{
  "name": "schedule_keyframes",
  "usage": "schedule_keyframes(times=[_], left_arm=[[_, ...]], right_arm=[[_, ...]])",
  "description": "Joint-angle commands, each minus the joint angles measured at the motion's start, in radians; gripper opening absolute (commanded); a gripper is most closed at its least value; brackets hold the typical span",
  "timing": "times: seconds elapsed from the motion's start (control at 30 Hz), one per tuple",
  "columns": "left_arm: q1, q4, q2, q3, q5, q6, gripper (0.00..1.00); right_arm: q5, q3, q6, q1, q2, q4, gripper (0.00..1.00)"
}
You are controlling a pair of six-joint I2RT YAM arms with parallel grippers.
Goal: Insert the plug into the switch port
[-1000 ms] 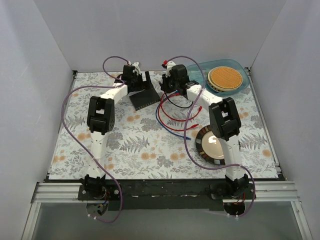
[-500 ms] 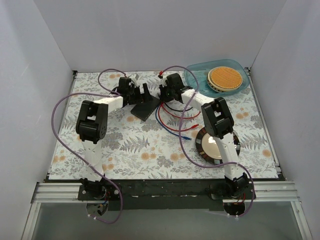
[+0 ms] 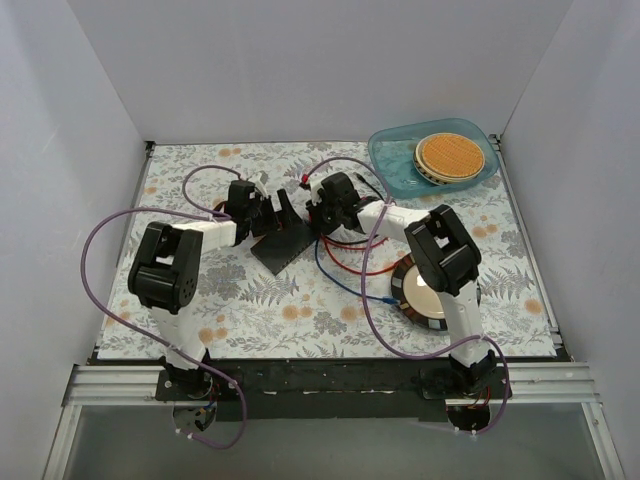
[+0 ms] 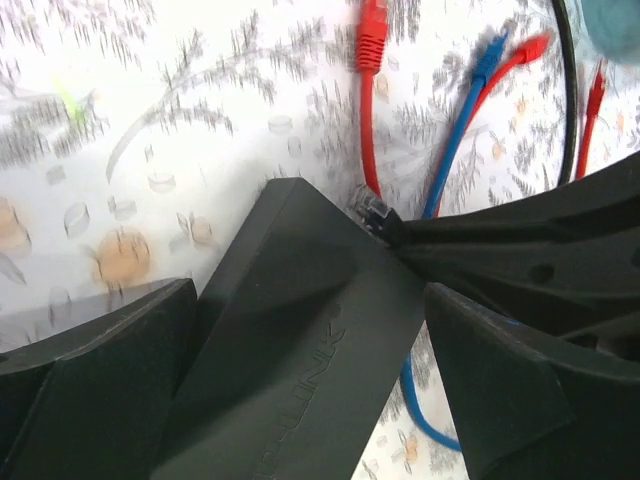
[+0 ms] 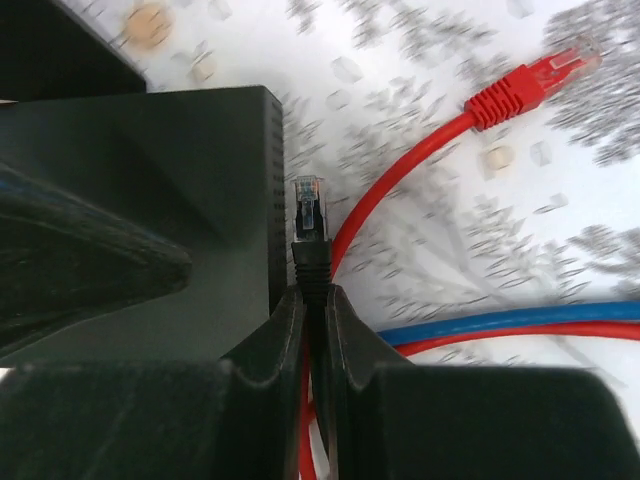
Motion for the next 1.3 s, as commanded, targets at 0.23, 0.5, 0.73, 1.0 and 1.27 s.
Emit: schedule_keyframes(times=[0.23, 0.5, 0.73, 1.0, 1.27], left_arm=[[-0.038, -0.087, -0.308, -0.237, -0.127, -0.104, 0.98], [-0.038, -0.126, -0.345, -0.268, -0.213, -0.109, 0.98], [-0.038, -0.147, -0.334, -0.274, -0.251, -0.103, 0.98], [-0.037, -0.138, -0.325, -0.287, -0.253, -0.092, 0.98], [-0.037, -0.136, -0.322, -0.302, -0.266, -0.095, 0.98]], right_arm=[[0.128, -0.049, -0.013, 0.037, -0.16, -0.047, 0.01], [0.149, -0.139, 0.013, 0.04, -0.376, -0.034, 0.01], [0.118, -0.311, -0.029, 0.085, -0.519, -0.09, 0.01], [0.109, -0.458, 0.034, 0.197, -0.576, -0.076, 0.01], [0.092, -0.536, 0.109, 0.28, -0.559, -0.03, 0.01]])
